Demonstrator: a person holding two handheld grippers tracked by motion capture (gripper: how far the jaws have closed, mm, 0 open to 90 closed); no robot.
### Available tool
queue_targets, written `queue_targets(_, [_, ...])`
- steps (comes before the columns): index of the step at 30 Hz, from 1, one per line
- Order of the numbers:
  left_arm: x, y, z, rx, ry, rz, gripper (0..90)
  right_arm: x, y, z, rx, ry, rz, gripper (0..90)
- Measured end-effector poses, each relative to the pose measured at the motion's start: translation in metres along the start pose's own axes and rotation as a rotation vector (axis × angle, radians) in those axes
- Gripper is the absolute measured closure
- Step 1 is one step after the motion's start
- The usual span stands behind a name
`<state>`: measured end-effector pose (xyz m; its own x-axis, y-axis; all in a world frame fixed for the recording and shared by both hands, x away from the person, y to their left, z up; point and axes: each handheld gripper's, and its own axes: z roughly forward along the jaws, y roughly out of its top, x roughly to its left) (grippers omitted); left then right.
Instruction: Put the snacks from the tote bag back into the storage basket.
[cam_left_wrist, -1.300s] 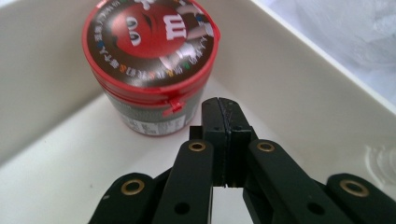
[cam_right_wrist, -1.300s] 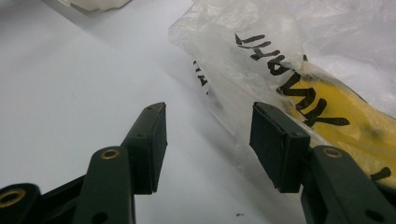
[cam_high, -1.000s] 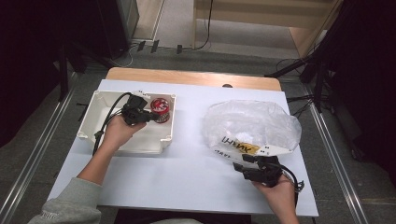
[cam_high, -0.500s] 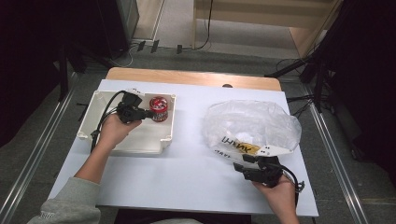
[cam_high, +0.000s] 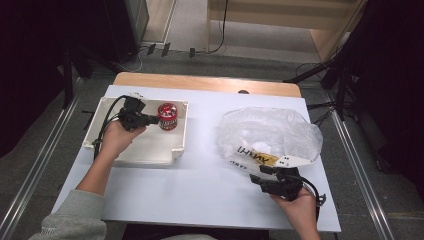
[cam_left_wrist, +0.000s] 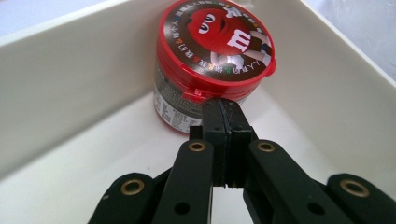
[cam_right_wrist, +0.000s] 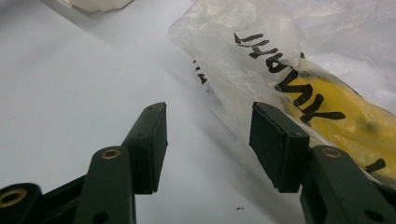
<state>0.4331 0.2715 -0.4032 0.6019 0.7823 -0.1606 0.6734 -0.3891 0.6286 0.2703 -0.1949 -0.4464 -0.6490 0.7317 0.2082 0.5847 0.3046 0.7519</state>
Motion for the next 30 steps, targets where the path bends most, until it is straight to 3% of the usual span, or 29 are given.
queue_targets(13, [0.005,-0.002,0.007,0.023,0.044,0.002,89.7,0.000,0.000,0.000,0.000,0.000,0.001,47.7])
queue_targets(30, [0.014,-0.001,0.007,0.002,0.024,-0.023,89.3,0.000,-0.001,0.000,-0.002,0.001,0.003,47.7])
